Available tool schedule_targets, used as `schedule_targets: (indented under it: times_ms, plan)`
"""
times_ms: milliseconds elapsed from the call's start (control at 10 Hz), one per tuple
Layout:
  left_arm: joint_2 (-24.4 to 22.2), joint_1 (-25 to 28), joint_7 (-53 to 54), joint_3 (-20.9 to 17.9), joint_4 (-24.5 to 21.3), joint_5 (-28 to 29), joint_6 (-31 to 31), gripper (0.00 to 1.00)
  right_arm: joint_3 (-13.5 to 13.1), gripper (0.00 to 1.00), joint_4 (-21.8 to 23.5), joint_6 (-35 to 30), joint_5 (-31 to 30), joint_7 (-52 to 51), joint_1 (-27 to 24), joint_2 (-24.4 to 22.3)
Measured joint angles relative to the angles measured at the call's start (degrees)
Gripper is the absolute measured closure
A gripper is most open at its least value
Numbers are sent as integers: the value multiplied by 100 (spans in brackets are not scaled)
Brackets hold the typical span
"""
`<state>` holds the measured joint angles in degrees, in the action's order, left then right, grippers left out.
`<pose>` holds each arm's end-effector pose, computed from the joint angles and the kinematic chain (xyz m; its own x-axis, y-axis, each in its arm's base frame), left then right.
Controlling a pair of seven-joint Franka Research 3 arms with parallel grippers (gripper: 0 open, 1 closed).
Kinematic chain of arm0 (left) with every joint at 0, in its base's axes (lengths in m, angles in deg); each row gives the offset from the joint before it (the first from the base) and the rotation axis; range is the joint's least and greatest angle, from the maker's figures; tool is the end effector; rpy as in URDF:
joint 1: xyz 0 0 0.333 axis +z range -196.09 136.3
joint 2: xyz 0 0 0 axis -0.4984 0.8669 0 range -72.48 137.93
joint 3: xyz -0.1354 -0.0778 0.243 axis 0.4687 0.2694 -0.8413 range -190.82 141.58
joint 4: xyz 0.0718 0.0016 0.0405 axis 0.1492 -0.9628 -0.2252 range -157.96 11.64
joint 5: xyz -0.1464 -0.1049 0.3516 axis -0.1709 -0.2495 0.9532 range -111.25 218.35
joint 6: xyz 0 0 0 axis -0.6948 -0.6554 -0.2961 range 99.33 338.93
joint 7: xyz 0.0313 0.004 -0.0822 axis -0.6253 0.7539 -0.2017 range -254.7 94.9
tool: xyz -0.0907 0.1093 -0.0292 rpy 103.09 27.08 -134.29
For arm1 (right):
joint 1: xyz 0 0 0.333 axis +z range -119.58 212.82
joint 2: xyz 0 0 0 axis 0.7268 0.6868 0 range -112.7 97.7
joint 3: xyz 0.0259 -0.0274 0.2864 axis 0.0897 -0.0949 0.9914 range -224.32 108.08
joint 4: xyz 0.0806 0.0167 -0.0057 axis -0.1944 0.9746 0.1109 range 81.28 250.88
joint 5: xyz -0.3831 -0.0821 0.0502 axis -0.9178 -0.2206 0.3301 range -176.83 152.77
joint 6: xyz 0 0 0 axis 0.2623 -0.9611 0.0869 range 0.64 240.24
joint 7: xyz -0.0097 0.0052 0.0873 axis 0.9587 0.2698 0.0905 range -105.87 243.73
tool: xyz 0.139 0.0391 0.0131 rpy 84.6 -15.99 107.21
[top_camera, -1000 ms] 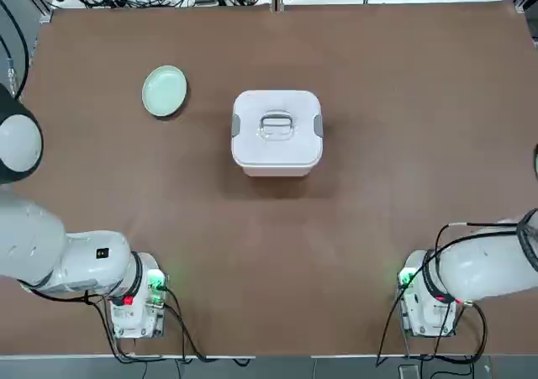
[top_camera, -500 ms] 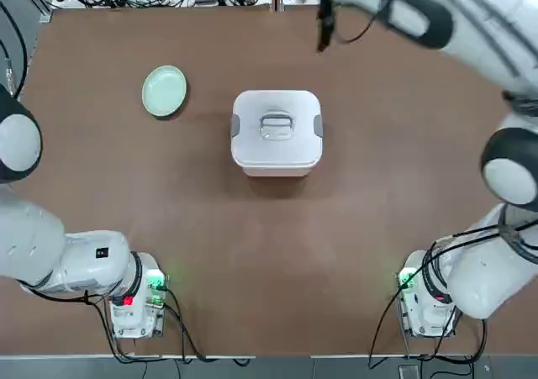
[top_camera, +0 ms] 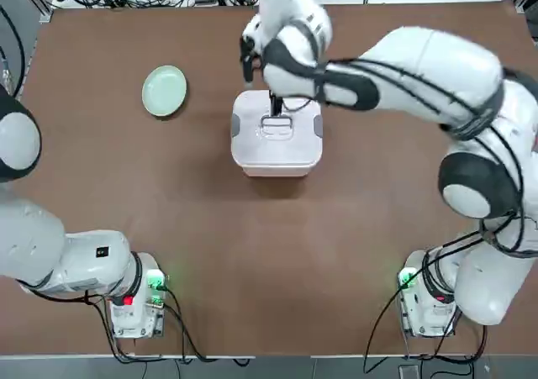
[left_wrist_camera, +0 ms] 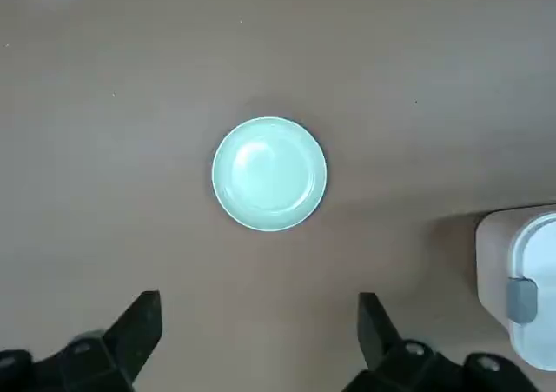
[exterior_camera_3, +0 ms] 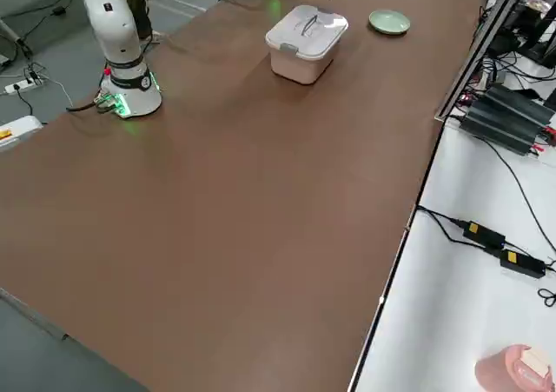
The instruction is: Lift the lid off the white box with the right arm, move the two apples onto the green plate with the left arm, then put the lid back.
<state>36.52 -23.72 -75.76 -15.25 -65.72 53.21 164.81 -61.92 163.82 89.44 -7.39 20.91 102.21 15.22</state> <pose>0.5784 -0.0304 0.5727 0.9906 -0.1267 0.0512 -0.1276 -0.9917 0.0132 0.4050 0.5337 0.3584 -0.1444 0.9876 0.0609 0.9894 0.1450 -0.0064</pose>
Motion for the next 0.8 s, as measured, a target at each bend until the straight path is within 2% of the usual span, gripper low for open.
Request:
schedule_targets:
  times_ms: [500, 800]
  plan:
    - [14, 12, 0, -3, -14, 0, -6, 0, 24, 0, 94, 32, -676, 1344, 18, -43]
    - [66, 7, -4, -2, -39, 0, -152, 0, 83, 0, 525, 262, -917, 1485, 18, -37]
